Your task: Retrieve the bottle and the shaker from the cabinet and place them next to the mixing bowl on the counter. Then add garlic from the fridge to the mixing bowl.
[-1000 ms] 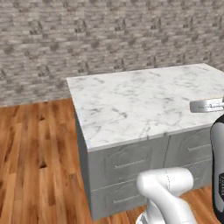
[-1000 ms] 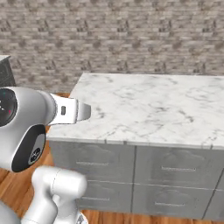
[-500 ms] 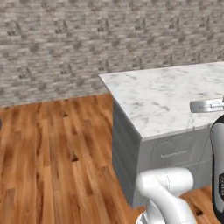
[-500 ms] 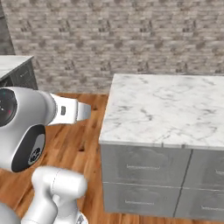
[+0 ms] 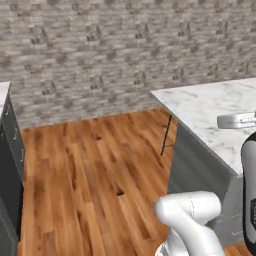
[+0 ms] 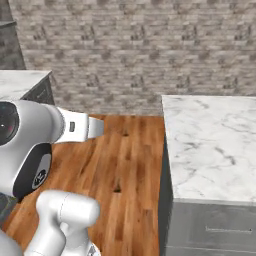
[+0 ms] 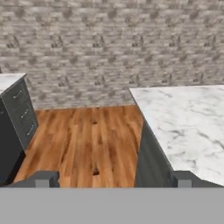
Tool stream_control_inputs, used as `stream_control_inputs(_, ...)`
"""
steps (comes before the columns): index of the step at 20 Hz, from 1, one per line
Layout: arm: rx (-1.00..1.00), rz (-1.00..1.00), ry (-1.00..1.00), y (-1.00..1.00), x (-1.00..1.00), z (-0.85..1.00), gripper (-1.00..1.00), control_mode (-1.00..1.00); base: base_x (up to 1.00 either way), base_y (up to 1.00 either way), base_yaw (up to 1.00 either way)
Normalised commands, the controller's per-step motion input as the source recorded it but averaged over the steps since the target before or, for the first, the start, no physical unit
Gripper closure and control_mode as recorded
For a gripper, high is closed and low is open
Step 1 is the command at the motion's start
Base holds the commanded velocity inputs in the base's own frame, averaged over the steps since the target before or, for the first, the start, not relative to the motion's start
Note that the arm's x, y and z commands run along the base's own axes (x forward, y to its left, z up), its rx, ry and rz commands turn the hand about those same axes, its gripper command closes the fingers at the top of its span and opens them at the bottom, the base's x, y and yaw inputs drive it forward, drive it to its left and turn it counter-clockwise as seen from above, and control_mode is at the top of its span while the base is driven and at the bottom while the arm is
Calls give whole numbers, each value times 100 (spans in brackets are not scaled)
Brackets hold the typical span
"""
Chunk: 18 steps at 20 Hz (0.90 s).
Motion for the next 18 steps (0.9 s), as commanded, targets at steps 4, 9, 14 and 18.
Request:
stream_control_inputs(4, 0, 0, 0, 0, 0, 0, -100, 100, 100, 100, -21)
stream_control_inputs(9, 0, 0, 0, 0, 0, 0, -100, 100, 100, 100, -32)
stream_control_inputs(14, 0, 0, 0, 0, 0, 0, -100, 100, 100, 93, -52)
stream_control_inputs(18, 0, 0, 0, 0, 0, 0, -100, 100, 100, 87, -57)
